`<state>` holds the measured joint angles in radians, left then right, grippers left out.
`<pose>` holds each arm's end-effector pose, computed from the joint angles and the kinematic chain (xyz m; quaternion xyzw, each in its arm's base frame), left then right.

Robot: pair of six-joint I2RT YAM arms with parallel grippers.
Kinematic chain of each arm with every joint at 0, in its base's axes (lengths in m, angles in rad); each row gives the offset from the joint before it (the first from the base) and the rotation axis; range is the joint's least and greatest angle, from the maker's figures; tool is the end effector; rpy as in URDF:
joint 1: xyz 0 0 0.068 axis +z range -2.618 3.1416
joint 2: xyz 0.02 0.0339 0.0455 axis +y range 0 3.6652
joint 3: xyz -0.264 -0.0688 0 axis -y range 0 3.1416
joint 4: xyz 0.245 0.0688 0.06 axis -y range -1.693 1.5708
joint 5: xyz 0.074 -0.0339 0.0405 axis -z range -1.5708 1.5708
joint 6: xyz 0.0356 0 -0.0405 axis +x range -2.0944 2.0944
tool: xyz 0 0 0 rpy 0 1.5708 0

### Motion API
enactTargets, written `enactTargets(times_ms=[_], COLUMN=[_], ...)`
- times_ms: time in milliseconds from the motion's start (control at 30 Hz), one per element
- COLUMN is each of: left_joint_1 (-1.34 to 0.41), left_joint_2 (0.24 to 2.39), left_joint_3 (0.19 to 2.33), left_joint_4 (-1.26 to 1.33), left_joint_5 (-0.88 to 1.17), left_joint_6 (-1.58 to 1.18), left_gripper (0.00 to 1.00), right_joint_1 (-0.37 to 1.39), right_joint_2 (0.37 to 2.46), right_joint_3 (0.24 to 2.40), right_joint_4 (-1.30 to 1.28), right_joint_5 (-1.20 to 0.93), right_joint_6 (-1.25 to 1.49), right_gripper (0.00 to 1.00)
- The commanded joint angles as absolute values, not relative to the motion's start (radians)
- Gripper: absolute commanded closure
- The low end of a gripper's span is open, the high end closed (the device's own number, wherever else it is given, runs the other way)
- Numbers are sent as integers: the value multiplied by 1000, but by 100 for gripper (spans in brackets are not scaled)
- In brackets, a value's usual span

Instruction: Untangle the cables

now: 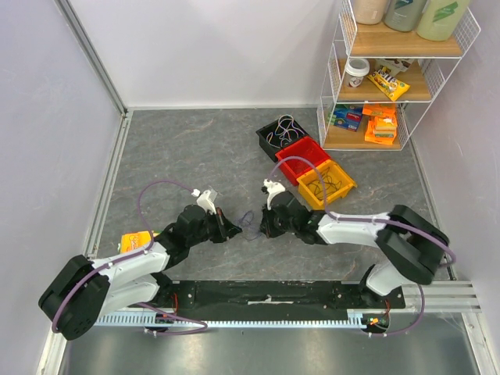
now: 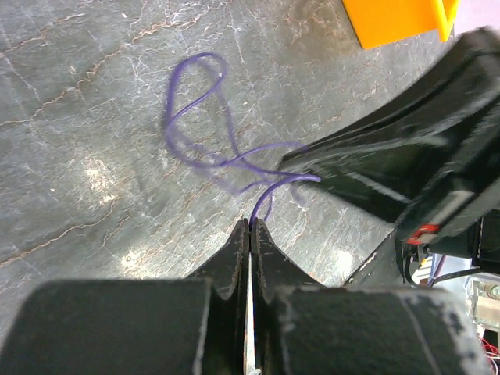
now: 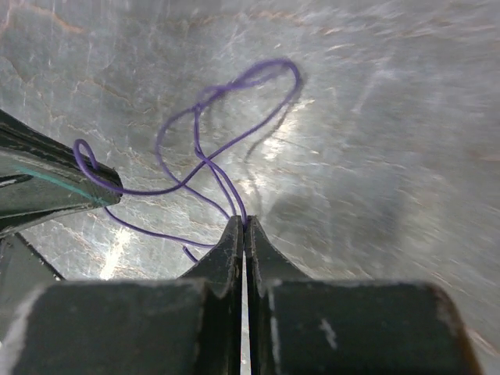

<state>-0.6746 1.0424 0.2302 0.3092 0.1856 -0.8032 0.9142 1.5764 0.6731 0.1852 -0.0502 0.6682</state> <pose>0.1478 -0.1266 0.1524 -0.0080 0.8584 -0.4002 0.3208 0.1834 0.2409 0.1501 -0.1220 0.9020 0.3101 0.2744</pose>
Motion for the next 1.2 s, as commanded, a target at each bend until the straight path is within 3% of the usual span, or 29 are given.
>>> enactTargets(times_ms=[0,200,633,867,1167], left_joint_1=[-680,-676,-678,-676,-678], left_joint_2=[1028,976,671,529,411], left_joint_3=[225,229,256,223,212], left_joint_4=[342,281,-133,-215,-268], left_joint_5=[175,130,-121,-205,-267], left_joint_6=[-827,-839,-882,-930,-937], left_gripper=[98,98,98,98,98], right_joint_1=[917,916,916,913,911], right_joint_2=[1389,1185,924,836,785], right_joint_3=[721,736,787,848,848], right_joint_4=[16,-179,-429,-633,-627], right_joint_5=[191,348,710,1064,1029], right_joint_6=[565,499,460,546,561], right_gripper=[100,100,100,100,100])
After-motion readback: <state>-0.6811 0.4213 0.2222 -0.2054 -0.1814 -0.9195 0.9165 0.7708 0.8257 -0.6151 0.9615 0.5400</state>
